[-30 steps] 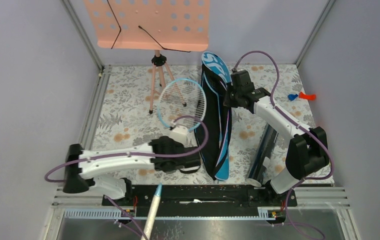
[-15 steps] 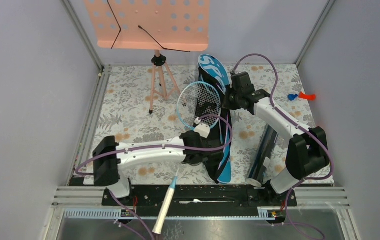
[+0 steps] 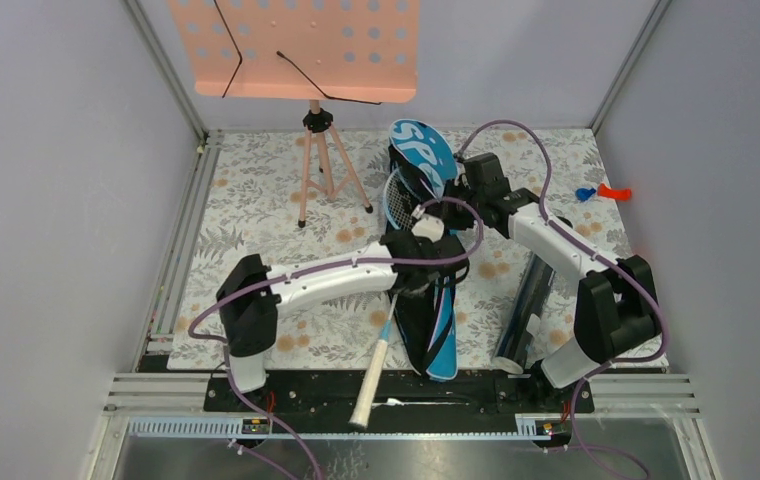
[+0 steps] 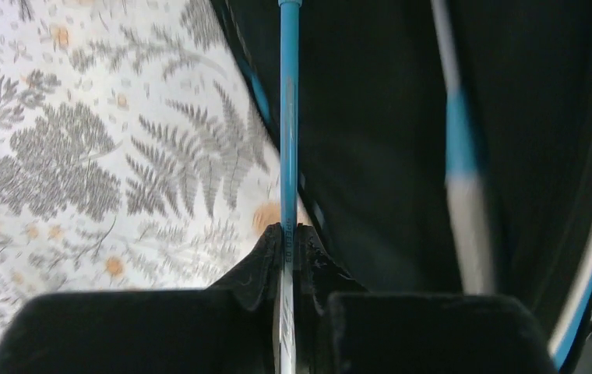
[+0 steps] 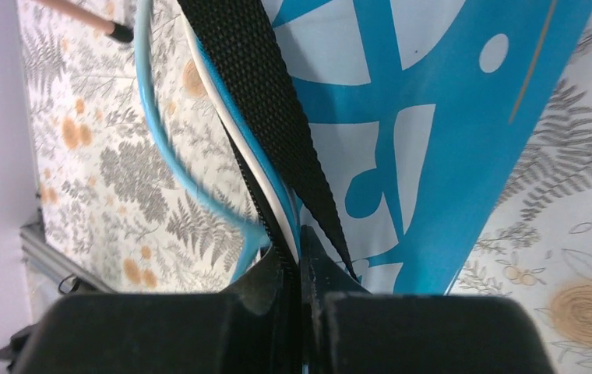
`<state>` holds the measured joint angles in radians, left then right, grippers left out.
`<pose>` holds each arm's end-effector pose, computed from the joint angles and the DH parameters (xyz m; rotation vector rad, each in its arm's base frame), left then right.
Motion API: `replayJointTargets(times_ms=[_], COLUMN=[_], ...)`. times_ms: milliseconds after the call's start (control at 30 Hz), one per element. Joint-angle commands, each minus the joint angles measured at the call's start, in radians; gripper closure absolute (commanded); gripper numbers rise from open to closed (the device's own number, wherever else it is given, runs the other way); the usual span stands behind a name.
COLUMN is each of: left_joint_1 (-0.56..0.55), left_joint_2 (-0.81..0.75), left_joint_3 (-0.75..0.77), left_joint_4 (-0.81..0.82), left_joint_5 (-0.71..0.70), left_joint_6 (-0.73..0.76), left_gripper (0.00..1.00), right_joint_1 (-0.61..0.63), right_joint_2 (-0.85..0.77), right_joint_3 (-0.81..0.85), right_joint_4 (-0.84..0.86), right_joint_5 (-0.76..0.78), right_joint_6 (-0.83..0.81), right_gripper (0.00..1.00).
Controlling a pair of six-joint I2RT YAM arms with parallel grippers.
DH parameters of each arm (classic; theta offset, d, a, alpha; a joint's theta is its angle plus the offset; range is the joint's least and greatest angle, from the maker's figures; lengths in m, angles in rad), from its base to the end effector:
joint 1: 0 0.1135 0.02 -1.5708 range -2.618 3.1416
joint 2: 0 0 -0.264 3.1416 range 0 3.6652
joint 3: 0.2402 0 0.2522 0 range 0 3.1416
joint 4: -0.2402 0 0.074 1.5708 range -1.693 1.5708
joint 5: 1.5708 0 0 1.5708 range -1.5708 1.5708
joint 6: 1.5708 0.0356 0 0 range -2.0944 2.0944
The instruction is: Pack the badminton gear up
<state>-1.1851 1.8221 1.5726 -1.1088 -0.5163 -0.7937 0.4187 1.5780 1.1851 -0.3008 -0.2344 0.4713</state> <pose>0.1517 -0.3269 0.2643 0.4326 2.5576 0.1449 0.3207 0.1518 0.2697 -0.0678 2.3485 0.7229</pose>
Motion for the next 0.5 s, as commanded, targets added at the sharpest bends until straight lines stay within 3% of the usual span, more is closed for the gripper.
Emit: replayJointTargets(times_ms=[0, 267, 467], left_joint_1=[0.084, 0.203, 0.256], left_joint_2=[0.039, 0.064, 0.079], left_joint_3=[0.099, 0.06, 0.009], left_joint_4=[0.165, 0.469, 0.702], left_joint_5=[-0.083, -0.229, -0.289], left_joint_6=[-0.016, -0.031, -0.049], left_gripper=[1.0, 1.0, 1.0], right_joint_1=[0.001, 0.002, 0.012], right_joint_2=[-0.088, -0.13, -0.183], right_joint_3=[-0.059, -0.165, -0.234], right_joint_4=[0.129, 0.27, 0.339], right_joint_5=[-0.21, -0.467, -0.533], right_joint_6=[0.061, 0.158, 0.211], right_gripper=[1.0, 1.0, 1.0])
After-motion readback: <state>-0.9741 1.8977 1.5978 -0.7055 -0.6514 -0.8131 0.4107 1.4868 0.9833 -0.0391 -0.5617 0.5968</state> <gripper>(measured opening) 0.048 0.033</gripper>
